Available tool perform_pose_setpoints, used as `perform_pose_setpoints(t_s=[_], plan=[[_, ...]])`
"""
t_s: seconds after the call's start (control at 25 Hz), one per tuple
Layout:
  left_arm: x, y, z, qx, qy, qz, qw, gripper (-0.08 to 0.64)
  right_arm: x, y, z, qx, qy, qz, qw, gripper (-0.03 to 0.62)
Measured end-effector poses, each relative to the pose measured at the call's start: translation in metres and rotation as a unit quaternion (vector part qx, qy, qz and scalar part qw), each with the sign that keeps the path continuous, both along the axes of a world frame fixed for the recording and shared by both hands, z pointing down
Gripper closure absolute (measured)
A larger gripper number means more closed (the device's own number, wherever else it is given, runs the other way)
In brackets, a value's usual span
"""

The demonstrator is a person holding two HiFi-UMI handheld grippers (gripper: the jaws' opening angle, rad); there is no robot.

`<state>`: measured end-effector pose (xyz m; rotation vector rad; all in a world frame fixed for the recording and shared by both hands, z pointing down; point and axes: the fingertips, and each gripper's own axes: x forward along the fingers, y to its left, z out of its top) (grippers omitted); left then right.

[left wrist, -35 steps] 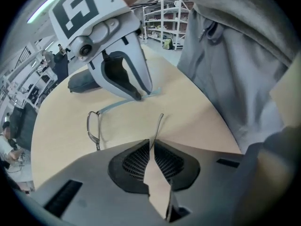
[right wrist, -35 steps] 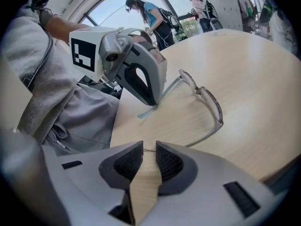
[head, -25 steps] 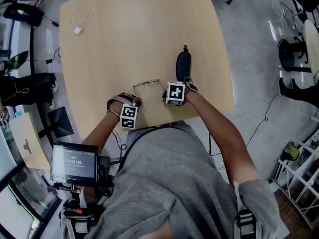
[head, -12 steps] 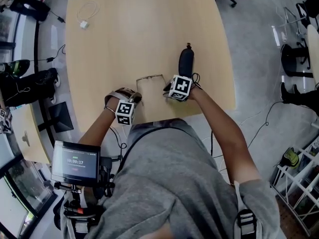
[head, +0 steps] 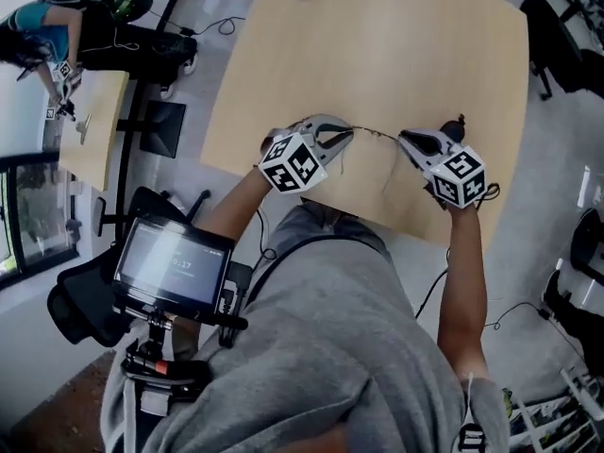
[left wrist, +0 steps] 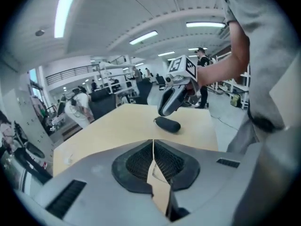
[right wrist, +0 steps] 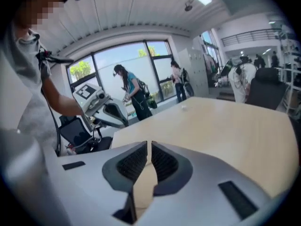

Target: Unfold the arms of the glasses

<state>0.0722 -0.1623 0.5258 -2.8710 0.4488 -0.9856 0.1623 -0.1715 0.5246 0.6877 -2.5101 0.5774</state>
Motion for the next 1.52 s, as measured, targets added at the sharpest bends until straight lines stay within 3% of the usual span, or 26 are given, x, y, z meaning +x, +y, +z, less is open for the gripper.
perform_pose_setpoints(t_s=[0.2, 0.36, 0.56, 0.76, 1.0, 1.12, 1.36, 1.52], plan=[[-0.034, 0.0, -0.075, 0.015, 0.088, -0.069, 0.9937, 0.549, -0.022, -0.009, -0.101, 0.094, -0.089, 0.048, 0.99, 0.572], [-0.075, 0.019, -0.123, 0.036, 0.137, -0.084, 0.9863, 0.551, -0.052, 0.005, -0.166, 0.166, -0.116, 0.066, 0.977, 0.572], [-0.148, 0.066, -0.164, 0.04, 0.204, -0.095, 0.9736, 0.551, -0.111, 0.058, -0.231, 0.215, -0.157, 0.092, 0.959, 0.577], [-0.147, 0.089, -0.166, 0.032, 0.208, -0.094, 0.9731, 0.551, -0.099, 0.083, -0.235, 0.231, -0.127, 0.117, 0.958, 0.584], [-0.231, 0.162, -0.182, 0.05, 0.221, -0.076, 0.9709, 0.551, -0.171, 0.179, -0.266, 0.264, -0.113, 0.14, 0.947, 0.584], [-0.249, 0.185, -0.185, 0.049, 0.228, -0.064, 0.9704, 0.551, -0.188, 0.213, -0.276, 0.274, -0.107, 0.15, 0.944, 0.584], [-0.269, 0.199, -0.184, 0.047, 0.236, -0.067, 0.9683, 0.551, -0.201, 0.234, -0.274, 0.27, -0.102, 0.154, 0.945, 0.584], [-0.27, 0.201, -0.173, 0.044, 0.233, -0.086, 0.9675, 0.551, -0.189, 0.236, -0.267, 0.268, -0.107, 0.149, 0.946, 0.584]])
